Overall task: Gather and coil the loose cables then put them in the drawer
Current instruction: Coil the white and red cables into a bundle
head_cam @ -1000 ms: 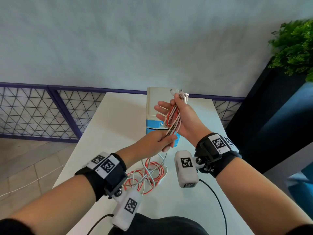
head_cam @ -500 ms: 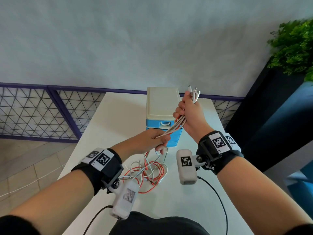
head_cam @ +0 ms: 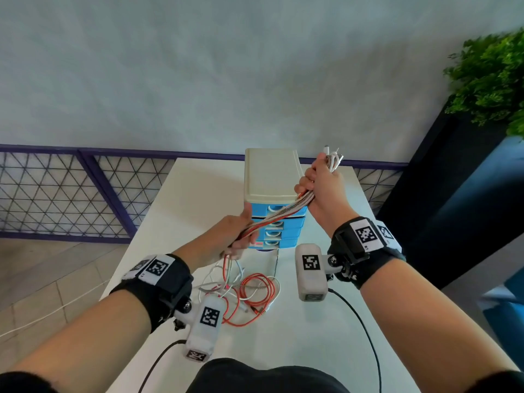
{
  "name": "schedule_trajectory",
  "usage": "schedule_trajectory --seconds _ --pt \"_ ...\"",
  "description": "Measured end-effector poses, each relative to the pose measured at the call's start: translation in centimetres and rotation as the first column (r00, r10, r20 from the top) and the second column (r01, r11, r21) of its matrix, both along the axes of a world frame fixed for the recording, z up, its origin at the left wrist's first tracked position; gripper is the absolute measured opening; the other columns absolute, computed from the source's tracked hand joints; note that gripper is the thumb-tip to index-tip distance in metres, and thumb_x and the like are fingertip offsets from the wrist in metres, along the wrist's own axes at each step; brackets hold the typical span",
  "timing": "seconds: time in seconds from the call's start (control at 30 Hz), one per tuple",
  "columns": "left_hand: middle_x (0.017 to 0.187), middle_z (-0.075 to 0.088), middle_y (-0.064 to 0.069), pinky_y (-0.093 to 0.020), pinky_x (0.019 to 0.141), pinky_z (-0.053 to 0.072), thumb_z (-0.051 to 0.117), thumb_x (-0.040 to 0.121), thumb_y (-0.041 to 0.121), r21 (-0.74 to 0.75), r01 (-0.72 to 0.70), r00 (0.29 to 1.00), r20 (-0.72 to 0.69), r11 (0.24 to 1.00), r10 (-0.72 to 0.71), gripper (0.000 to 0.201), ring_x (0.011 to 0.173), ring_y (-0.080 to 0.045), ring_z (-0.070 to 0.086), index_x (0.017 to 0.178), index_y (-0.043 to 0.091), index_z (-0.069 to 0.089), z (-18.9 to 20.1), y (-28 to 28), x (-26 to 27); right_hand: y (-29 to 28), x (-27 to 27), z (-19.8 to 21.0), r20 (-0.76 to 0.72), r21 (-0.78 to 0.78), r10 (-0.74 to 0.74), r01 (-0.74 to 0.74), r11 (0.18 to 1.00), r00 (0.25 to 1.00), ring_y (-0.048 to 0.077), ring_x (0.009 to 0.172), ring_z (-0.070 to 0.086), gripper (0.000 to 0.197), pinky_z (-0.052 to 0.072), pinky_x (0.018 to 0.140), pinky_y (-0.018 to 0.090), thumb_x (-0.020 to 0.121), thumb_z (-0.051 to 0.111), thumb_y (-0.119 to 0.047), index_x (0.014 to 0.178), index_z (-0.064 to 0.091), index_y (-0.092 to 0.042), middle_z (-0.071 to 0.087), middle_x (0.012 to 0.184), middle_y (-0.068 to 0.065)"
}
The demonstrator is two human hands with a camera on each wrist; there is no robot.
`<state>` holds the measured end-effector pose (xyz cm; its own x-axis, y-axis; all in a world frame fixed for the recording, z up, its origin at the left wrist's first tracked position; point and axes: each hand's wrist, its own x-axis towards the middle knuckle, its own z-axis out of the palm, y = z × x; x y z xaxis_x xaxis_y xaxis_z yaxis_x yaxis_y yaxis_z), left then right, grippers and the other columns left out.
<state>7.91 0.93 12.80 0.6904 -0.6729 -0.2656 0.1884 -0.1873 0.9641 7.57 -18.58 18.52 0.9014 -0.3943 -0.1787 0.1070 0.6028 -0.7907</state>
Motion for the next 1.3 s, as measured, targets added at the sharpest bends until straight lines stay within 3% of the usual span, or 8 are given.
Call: schedule_trajectory --seconds 0.17,0.3,0.47,0.63,0.8,1.03,1.17,1.3 --pt "0.055 0.032 0.006 -0.026 0.075 0.045 0.026 0.097 0.046 -0.047 0.085 0.980 -0.174 0.995 -0.092 0.044 0.046 -0.011 0.032 0.078 0.016 0.051 0.7 0.5 0.0 -1.0 0.3 -0.5 -0.019 -0.020 -0.026 0.025 0.999 0.999 0.007 0.038 0.031 0.025 0.036 0.040 0.020 0.100 0.047 -0.031 0.079 0.044 -0.019 0.033 0.051 -0.006" --pt "0.064 0.034 0.002 -0.017 0.061 0.040 0.032 0.101 0.029 0.127 0.075 0.987 0.130 0.989 -0.091 0.030 0.054 -0.009 0.035 0.079 0.016 0.048 2.3 0.2 0.4 -2.0 0.1 -0.7 -0.056 -0.163 0.068 -0.077 0.984 0.996 0.011 0.040 0.043 0.032 0.043 0.047 0.026 0.101 0.044 -0.032 0.073 0.043 -0.019 0.039 0.051 -0.004" --pt "0.082 0.059 -0.011 -0.036 0.069 0.041 0.040 0.099 0.025 0.520 -0.090 0.718 0.625 0.849 -0.306 0.025 0.076 -0.024 0.049 0.079 0.016 0.052 3.5 -0.5 1.6 -1.9 -0.7 -0.2 -0.154 -0.285 0.319 -0.351 0.892 0.935 0.020 0.058 0.069 0.027 0.059 0.061 0.033 0.102 0.043 -0.026 0.081 0.048 -0.009 0.064 0.066 0.009" --pt "0.091 0.067 -0.004 -0.035 0.064 0.040 0.042 0.097 0.027 0.546 -0.213 0.423 0.799 0.810 -0.427 0.018 0.082 -0.027 0.056 0.079 0.027 0.046 4.8 -1.2 1.0 -1.6 -1.7 0.0 -0.348 -0.394 0.551 -0.652 0.648 0.759 0.026 0.081 0.073 0.027 0.059 0.080 0.041 0.101 0.044 -0.024 0.098 0.059 -0.002 0.074 0.091 0.017" --pt "0.103 0.068 0.005 -0.033 0.062 0.037 0.042 0.098 0.025 0.550 -0.254 0.322 0.823 0.795 -0.467 0.025 0.088 -0.030 0.056 0.109 0.046 0.035 5.5 -1.4 0.8 -0.9 -2.5 0.1 -0.341 -0.289 0.694 -0.773 0.565 0.634 0.026 0.096 0.071 0.036 0.056 0.087 0.037 0.101 0.044 -0.028 0.119 0.059 -0.001 0.072 0.102 0.016" --pt "0.090 0.066 -0.005 -0.034 0.061 0.039 0.043 0.092 0.014 0.567 -0.238 0.376 0.802 0.788 -0.464 0.016 0.078 -0.026 0.056 0.079 0.023 0.046 5.7 -1.3 1.0 0.4 -3.3 -0.1 -0.308 -0.211 0.752 -0.813 0.543 0.583 0.019 0.094 0.071 0.023 0.058 0.083 0.033 0.099 0.048 -0.019 0.105 0.060 0.000 0.070 0.103 0.013" --pt "0.087 0.067 -0.005 -0.044 0.063 0.049 0.046 0.093 0.019 0.506 -0.232 0.456 0.811 0.831 -0.367 0.002 0.074 -0.024 0.060 0.094 0.021 0.045 5.2 -0.9 1.0 0.9 -3.7 0.2 -0.346 -0.282 0.733 -0.810 0.514 0.585 0.013 0.082 0.073 0.012 0.058 0.069 0.024 0.092 0.055 0.002 0.103 0.060 -0.001 0.075 0.086 0.005" --pt "0.070 0.066 -0.003 -0.050 0.057 0.050 0.054 0.088 0.017 0.399 -0.222 0.554 0.802 0.890 -0.221 0.031 0.060 -0.027 0.059 0.097 0.026 0.025 5.1 -0.9 0.9 1.6 -3.8 -0.3 -0.357 -0.298 0.742 -0.822 0.486 0.568 0.021 0.083 0.073 0.027 0.059 0.069 0.029 0.092 0.052 0.007 0.119 0.053 0.006 0.071 0.094 0.016"
